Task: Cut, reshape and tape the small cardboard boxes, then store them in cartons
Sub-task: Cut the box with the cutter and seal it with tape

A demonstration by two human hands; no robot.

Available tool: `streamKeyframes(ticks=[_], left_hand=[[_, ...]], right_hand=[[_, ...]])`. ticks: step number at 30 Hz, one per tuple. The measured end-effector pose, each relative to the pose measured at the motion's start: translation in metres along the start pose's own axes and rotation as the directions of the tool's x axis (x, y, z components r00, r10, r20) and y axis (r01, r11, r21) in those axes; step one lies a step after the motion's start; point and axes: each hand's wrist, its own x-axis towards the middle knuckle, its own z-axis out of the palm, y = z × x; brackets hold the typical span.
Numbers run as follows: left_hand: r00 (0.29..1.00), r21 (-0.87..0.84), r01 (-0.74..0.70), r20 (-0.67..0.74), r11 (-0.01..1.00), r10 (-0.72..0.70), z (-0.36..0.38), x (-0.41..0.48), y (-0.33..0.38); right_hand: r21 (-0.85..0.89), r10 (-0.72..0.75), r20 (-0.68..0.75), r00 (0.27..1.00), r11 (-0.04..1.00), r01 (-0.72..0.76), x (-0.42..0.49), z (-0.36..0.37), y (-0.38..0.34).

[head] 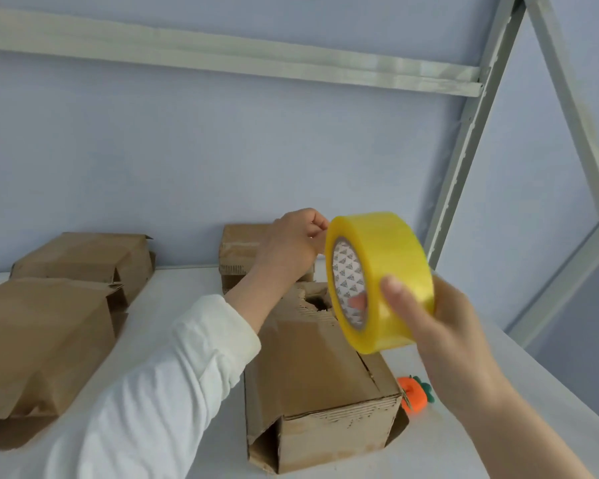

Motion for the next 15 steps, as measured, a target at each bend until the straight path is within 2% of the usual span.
streamKeyframes(ticks=[2,5,11,15], left_hand=[[0.994,-0.003,0.089,0.066,0.996,-0.089,0.011,0.005,-0.015],[0.973,0.062,0.136,0.179,0.989,-0.145,0.027,0.009,-0.037],[0.953,0.103,0.182,0.227,0.978,-0.201,0.036,0.018,-0.062],[0.935,0.106,0.216,0.265,0.971,-0.237,0.031,0.021,-0.075]], right_hand=[[0.075,0.146,-0.127,0.981,0.988,-0.137,0.011,0.005,-0.001],[0.092,0.280,-0.160,0.947,0.959,-0.268,0.023,0.014,-0.001],[-0.007,0.354,-0.204,0.913,0.932,-0.363,0.047,0.021,-0.003],[-0.023,0.380,-0.163,0.911,0.921,-0.389,0.045,0.021,-0.005]])
